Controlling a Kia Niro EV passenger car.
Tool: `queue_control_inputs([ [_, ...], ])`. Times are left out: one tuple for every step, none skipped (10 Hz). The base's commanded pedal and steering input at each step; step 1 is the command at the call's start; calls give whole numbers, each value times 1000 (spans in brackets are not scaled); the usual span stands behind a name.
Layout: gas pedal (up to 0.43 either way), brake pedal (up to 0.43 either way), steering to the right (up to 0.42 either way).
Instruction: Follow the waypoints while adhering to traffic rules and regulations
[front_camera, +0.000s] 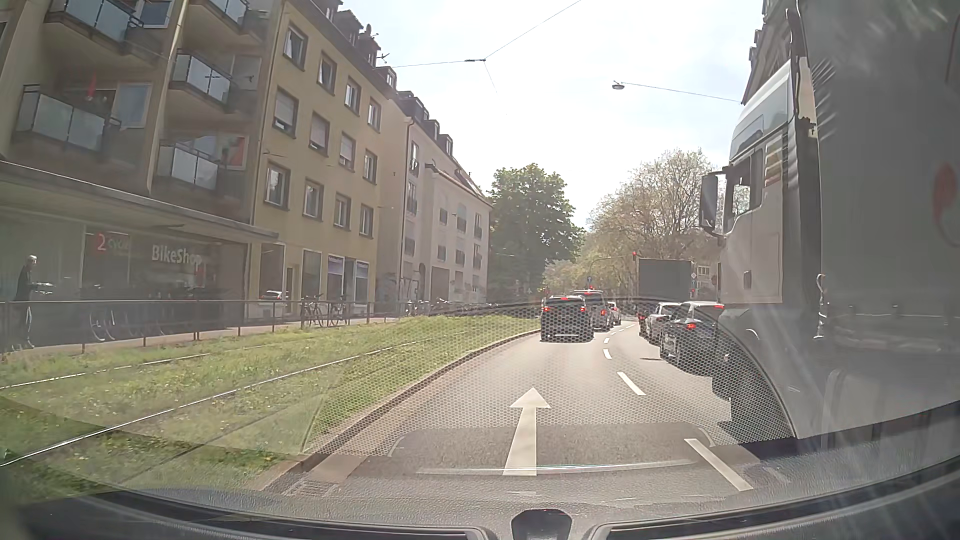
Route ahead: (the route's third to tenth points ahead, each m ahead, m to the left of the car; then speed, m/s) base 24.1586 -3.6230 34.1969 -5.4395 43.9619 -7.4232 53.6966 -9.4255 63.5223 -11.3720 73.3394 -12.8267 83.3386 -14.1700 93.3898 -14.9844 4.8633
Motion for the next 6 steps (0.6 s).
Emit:
queue_control_inputs([
  [0, 110, 46],
  [0, 110, 42],
  [0, 110, 39],
  [0, 104, 36],
  [0, 104, 34],
  [0, 104, 34],
])
